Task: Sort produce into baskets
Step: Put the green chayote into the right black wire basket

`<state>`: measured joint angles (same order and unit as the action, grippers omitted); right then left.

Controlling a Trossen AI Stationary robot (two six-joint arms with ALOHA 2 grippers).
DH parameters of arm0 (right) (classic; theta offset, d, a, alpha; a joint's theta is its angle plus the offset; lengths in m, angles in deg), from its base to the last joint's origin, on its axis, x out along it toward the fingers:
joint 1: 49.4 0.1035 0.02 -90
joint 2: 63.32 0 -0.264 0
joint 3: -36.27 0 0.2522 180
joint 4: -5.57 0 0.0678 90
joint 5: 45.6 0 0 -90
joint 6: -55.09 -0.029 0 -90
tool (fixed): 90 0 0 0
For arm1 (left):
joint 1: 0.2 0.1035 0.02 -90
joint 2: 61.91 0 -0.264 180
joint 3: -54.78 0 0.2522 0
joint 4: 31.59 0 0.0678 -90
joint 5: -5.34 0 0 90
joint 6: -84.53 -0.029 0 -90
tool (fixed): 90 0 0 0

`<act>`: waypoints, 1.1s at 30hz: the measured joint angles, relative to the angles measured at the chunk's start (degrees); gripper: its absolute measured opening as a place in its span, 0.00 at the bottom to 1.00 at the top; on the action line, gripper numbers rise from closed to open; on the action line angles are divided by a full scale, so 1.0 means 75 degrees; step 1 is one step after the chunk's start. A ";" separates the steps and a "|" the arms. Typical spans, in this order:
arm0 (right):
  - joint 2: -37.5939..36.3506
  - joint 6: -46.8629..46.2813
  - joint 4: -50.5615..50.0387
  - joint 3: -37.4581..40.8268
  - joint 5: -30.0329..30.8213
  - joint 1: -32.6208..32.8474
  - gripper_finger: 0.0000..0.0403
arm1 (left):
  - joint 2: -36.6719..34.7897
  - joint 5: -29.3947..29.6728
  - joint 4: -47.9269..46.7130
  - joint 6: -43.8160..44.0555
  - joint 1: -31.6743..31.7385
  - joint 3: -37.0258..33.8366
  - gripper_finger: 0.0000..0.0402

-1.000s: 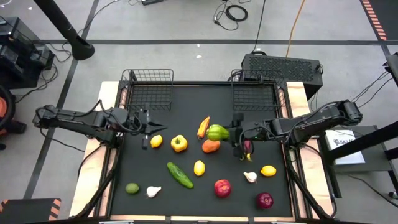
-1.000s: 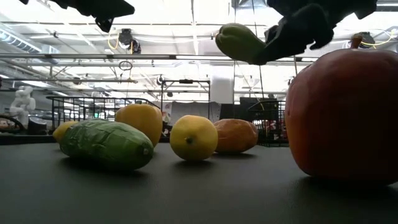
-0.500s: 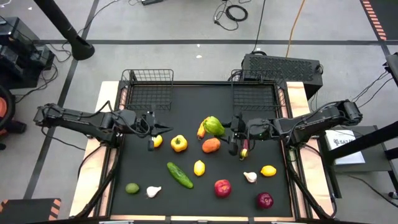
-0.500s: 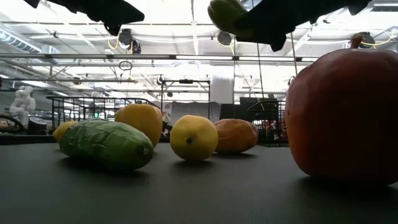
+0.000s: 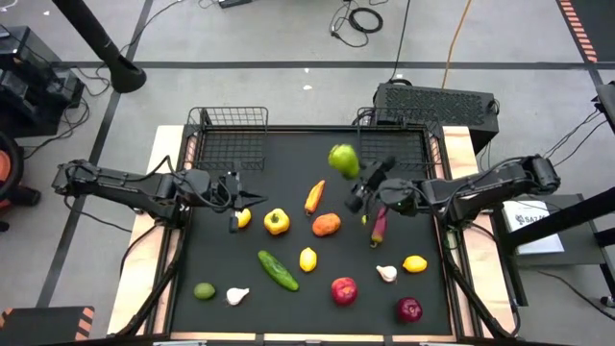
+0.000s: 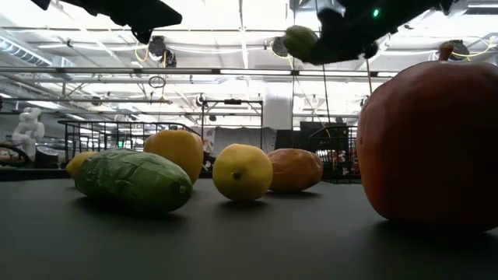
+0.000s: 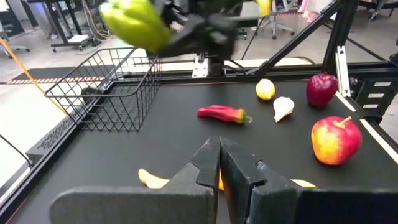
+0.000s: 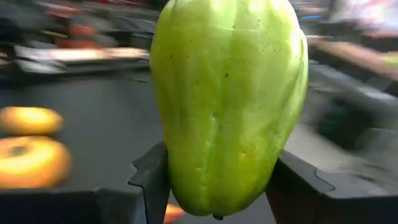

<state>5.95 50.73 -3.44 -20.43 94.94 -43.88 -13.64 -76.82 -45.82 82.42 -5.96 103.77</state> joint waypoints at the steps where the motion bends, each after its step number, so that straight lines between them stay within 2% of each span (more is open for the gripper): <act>1: 0.0003 0.0087 -0.0062 0.0000 0.0344 -0.0141 0.51 | 0.0000 0.0000 -0.0005 -0.0002 0.0000 0.0000 0.04; 3: 0.0003 0.0181 -0.0106 0.0000 0.0742 -0.0519 0.51 | 0.0000 0.0000 -0.0001 -0.0003 0.0000 0.0000 0.04; 8: 0.0028 -0.0239 -0.0547 -0.0001 0.0713 -0.1642 0.51 | 0.0000 0.0000 -0.0002 -0.0023 0.0000 0.0000 0.04; 11: 0.0154 -0.1227 -0.1324 0.0002 0.0446 -0.2299 0.51 | 0.0000 -0.0002 -0.0004 -0.0023 0.0000 0.0000 0.04; 15: 0.0338 -0.2731 -0.1612 -0.0004 0.0063 -0.2935 0.51 | 0.0000 0.0000 -0.0017 -0.0020 0.0000 0.0000 0.04; 22: 0.0880 -0.3482 -0.1955 -0.0003 -0.0596 -0.3498 0.52 | 0.0000 -0.0003 -0.0026 -0.0017 0.0000 0.0000 0.04; 25: 0.1064 -0.3907 -0.2105 -0.0003 -0.0592 -0.3611 0.56 | 0.0000 -0.0003 -0.0023 -0.0006 0.0000 0.0000 0.04; 33: 0.0881 -0.3704 -0.2182 -0.0003 -0.0565 -0.3585 0.75 | 0.0000 -0.0003 -0.0022 0.0034 0.0003 0.0000 0.04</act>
<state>12.56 22.95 -19.80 -20.45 90.70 -70.77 -13.64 -76.84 -45.99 82.67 -5.93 103.77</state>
